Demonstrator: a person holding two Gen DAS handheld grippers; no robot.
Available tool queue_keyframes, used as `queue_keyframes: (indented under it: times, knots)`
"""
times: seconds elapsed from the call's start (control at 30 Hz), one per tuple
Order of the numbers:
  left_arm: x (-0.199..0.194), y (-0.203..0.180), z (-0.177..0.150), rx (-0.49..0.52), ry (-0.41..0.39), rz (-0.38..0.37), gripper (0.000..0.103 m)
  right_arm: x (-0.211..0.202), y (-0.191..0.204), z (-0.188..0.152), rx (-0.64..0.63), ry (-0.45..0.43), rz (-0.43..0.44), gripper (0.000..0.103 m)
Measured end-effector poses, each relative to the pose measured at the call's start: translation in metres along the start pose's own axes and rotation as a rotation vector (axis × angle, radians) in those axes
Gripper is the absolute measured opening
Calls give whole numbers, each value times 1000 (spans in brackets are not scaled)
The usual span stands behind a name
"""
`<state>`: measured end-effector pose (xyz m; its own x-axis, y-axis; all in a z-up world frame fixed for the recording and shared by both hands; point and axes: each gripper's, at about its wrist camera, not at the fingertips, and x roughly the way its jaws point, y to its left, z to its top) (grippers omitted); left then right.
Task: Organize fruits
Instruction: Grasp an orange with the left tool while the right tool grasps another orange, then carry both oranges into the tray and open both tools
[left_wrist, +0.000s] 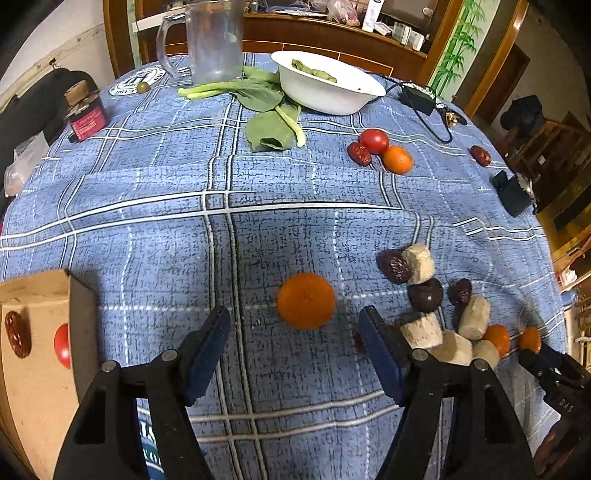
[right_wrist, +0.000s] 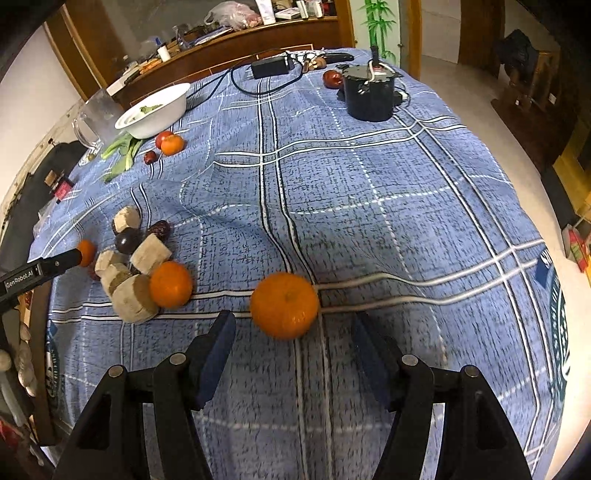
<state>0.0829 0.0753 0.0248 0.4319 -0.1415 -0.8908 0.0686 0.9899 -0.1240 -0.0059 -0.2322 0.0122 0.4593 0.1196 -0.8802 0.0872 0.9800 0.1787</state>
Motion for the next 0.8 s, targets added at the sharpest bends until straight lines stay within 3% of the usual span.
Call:
queue_keyframes:
  times: [0.17, 0.2, 0.27, 0.3, 0.37, 0.8]
  knots:
    - [12, -4, 4, 32, 10, 35, 67, 5, 7, 3, -35, -10, -24, 67]
    - [14, -5, 4, 35, 16, 37, 64, 5, 8, 3, -42, -14, -34, 65]
    - [16, -8, 1, 49, 16, 60, 50, 5, 10, 3, -50, -23, -59, 45]
    - [16, -10, 0, 60, 14, 70, 48, 4, 9, 3, -46, -28, -55, 41]
    - [14, -14, -1, 77, 11, 62, 31, 3, 9, 3, -38, -30, -55, 38]
    - [-42, -8, -18, -2, -51, -31, 31, -22, 11, -16, 13, -41, -15, 38]
